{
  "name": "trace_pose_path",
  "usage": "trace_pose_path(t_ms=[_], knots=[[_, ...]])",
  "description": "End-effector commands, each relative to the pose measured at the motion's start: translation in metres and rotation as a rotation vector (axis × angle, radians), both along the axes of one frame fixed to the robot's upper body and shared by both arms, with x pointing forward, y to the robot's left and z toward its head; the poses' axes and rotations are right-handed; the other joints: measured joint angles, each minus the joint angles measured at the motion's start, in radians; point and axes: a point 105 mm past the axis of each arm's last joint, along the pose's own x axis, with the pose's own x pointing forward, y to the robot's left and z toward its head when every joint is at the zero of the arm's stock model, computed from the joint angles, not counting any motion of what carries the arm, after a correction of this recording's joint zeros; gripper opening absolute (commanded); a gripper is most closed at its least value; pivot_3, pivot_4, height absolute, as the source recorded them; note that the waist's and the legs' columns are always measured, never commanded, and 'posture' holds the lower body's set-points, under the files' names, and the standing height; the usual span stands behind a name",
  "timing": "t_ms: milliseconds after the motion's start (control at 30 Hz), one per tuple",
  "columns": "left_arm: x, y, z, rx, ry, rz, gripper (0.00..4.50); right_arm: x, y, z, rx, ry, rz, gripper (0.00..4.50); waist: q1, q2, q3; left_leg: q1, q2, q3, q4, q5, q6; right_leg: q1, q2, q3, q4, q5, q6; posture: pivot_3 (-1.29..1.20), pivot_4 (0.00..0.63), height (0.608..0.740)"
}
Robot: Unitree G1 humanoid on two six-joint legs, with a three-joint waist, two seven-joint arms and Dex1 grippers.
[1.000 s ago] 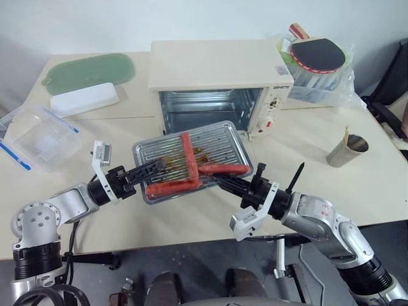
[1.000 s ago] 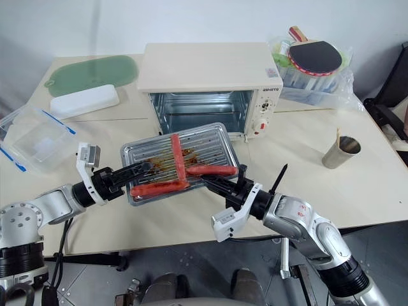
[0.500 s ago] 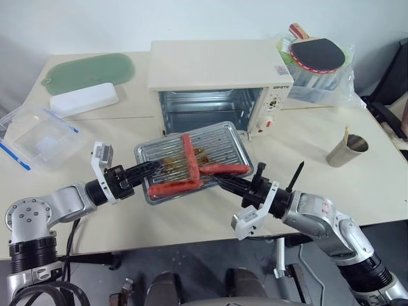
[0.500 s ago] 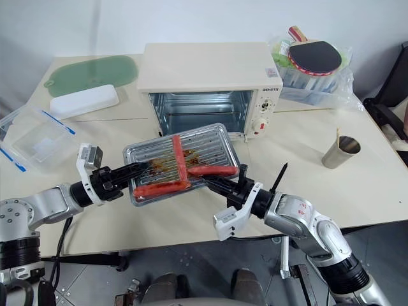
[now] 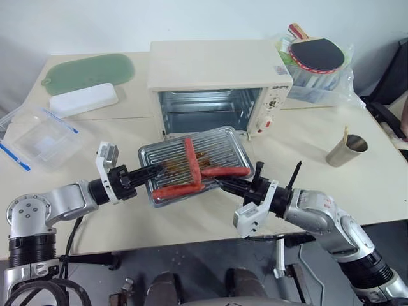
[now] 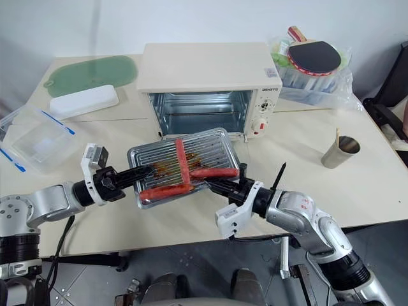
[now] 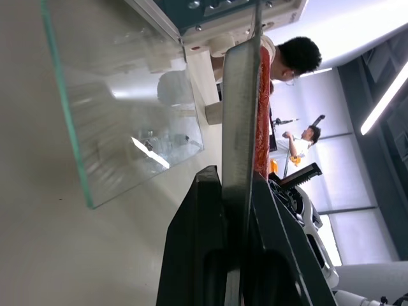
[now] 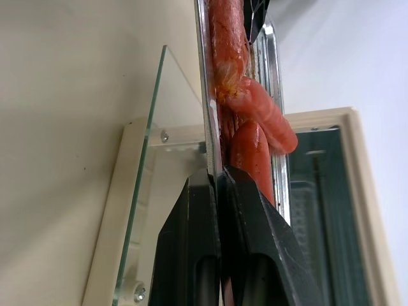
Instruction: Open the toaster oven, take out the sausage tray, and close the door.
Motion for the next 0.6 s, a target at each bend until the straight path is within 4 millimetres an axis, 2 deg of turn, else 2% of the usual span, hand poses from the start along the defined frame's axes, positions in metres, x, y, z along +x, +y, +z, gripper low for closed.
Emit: trace_pose_path(t_ms=[33, 300, 400, 467, 600], knots=[[-0.001, -0.002, -0.003, 0.019, 0.036, -0.008, 0.0, -0.001, 0.001, 0.022, 0.062, -0.014, 0.017, 0.82, 0.001, 0.0, 0.0, 0.0, 0.0, 0.0, 0.0, 0.0, 0.0, 0.0, 0.0, 0.0, 0.0, 0.0, 0.0, 0.0, 0.15, 0.74], [-0.003, -0.012, -0.005, -0.014, 0.071, -0.001, 0.0, -0.014, 0.001, 0.014, -0.005, 0.065, 0.099, 3.47, 0.0, 0.0, 0.0, 0.0, 0.0, -0.002, 0.0, 0.0, 0.0, 0.001, 0.0, 0.0, 0.0, 0.0, 0.0, 0.0, 0.15, 0.74], [-0.002, -0.012, -0.005, -0.03, 0.078, 0.007, 0.0, -0.029, 0.004, 0.019, -0.026, 0.097, 0.213, 4.47, 0.0, 0.0, 0.0, 0.0, 0.0, -0.003, 0.0, 0.0, 0.0, 0.001, 0.0, 0.0, 0.0, 0.0, 0.0, 0.0, 0.15, 0.74], [0.0, -0.009, -0.004, -0.045, 0.08, 0.028, 0.0, -0.028, -0.003, 0.023, -0.019, 0.183, 0.21, 4.47, 0.001, 0.0, 0.0, 0.0, 0.0, -0.003, 0.0, 0.0, 0.0, 0.001, 0.0, 0.0, 0.0, 0.0, 0.0, 0.0, 0.15, 0.74], [-0.001, -0.005, -0.003, -0.063, 0.068, 0.056, 0.0, -0.023, -0.026, 0.037, 0.039, 0.468, 0.182, 4.47, 0.002, 0.0, 0.0, 0.001, -0.001, -0.004, 0.0, 0.0, 0.0, 0.004, 0.0, 0.0, -0.001, 0.0, 0.0, 0.0, 0.15, 0.74]])
